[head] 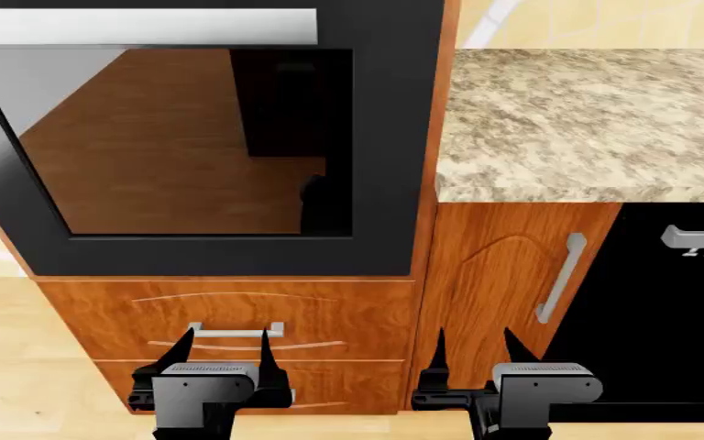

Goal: Preheat the oven by turning the temperature knob.

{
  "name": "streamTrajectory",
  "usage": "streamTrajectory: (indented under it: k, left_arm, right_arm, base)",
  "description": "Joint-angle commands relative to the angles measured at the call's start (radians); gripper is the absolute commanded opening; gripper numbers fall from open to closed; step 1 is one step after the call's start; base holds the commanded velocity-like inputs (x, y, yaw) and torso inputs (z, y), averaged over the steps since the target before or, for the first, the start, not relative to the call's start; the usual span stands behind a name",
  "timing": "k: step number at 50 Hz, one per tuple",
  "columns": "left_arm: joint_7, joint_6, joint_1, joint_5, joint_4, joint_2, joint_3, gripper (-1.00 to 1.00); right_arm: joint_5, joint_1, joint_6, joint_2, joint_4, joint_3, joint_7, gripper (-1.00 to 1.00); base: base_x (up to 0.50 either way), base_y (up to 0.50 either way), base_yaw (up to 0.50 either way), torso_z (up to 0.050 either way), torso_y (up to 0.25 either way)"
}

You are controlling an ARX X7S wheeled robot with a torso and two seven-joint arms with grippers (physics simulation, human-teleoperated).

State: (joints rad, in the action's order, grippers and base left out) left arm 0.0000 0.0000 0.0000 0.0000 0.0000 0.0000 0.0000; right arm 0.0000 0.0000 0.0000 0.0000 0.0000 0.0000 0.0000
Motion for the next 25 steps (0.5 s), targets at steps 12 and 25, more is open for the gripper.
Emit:
streamTrajectory:
  k: [12,25]
  left_arm:
    - [-0.061,0.009,0.014,-0.010,0.004,-0.050,0.076,1.00]
    - [-0.104,-0.039,0.055,-0.044,0.332,-0.067,0.082,1.00]
  right_arm:
    - [-0.075,-0.002,-0.049,0.051,0.002,-0.075,0.115,1.00]
    - [-0.172,-0.006,0.107,0.075,-0.259,-0.087,0.197,1.00]
  base:
    - [0.00,0.00,0.00,0.000,0.000]
    - [0.00,0.00,0.00,0.000,0.000]
